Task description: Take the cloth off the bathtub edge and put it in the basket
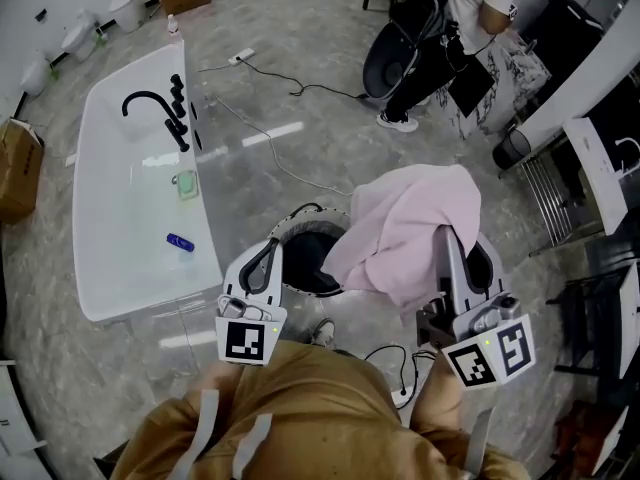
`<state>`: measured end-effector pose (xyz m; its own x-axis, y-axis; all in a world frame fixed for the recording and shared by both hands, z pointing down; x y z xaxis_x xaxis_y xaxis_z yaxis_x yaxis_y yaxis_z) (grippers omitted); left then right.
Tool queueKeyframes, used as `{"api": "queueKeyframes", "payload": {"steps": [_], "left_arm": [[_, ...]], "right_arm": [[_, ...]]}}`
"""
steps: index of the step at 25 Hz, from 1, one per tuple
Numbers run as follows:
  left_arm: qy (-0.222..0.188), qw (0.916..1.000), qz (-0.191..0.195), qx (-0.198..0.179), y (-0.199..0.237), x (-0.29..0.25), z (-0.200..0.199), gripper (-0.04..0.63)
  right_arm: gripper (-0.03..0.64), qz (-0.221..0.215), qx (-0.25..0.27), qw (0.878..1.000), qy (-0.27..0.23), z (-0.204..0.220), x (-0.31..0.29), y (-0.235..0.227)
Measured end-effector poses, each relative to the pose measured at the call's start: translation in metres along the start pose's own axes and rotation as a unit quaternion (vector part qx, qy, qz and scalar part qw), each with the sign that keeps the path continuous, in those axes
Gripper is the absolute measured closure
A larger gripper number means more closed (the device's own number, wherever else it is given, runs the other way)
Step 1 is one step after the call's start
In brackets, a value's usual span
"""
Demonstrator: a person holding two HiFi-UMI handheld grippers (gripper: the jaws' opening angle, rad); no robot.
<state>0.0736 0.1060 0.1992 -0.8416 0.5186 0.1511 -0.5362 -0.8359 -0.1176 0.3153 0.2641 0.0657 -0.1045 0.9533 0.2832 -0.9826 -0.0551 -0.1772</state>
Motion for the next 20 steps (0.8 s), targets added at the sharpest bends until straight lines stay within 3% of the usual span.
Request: {"api": "queueKeyframes", "payload": {"steps": [10,20], "left_arm": [[0.009,0.9999,0.011,0.005,0.018,-0.017,0.011,0.589],[0.016,0.9998,-0.006,0.008,0.041,-0.015,0.016,0.589]], "right_arm": [[0.574,0.015,0.010,1.000,0.009,0.007,-0.024,-0.004],[0.574,-0.021,0.009,1.000,0.004,0.013,-0.059,0.015]]}}
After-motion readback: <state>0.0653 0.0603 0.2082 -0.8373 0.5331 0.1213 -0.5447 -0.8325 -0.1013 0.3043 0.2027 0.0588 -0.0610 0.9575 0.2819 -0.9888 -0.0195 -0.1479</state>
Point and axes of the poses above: the fingertips, and each gripper's own axes: x backward along the fingers, y to its left, z out of its underside, the point moved 9 cm from there along x, backward along the fingers, and after that the axes turned 11 degrees about -y, right-handed, at the moved point
